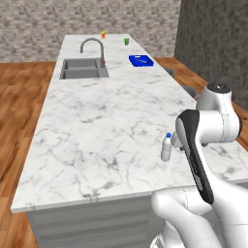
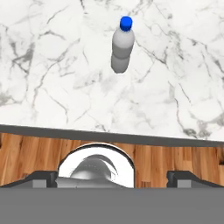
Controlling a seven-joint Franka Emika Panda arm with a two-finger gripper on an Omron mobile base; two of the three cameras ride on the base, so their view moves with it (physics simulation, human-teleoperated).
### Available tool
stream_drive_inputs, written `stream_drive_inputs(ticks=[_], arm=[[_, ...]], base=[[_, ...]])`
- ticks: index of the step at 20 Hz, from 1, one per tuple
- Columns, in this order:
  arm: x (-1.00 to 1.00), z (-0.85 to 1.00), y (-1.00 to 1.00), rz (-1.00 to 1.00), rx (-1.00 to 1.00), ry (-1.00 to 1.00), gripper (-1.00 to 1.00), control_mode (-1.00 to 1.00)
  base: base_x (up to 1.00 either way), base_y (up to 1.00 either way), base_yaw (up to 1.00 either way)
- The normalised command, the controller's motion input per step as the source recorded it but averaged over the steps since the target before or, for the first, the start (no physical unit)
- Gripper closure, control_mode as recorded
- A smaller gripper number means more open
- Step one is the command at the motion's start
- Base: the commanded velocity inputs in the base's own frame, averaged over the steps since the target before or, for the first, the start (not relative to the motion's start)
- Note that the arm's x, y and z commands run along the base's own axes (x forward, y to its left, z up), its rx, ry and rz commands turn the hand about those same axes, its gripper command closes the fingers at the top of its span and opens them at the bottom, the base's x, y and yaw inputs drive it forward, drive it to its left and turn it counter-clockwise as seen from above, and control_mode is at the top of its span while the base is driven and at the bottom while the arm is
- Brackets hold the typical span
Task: Place the drinks on the dining counter in a tight cluster.
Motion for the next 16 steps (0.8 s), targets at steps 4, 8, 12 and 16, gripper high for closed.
stream_drive_inputs(ticks=[4, 8, 12, 16], arm=[[-0.22, 0.13, 0.17, 0.03, 0.0, -0.08, -1.0, -1.0], [0.0, 0.0, 0.0, 0.0, 0.0, 0.0, -1.0, -1.0], [-0.01, 0.0, 0.0, 0.0, 0.0, 0.0, -1.0, -1.0], [-0.1, 0.0, 0.0, 0.0, 0.0, -0.02, -1.0, 1.0]], base=[[0.0, 0.0, 0.0], [0.0, 0.0, 0.0], [0.0, 0.0, 0.0], [-0.28, 0.09, 0.0]])
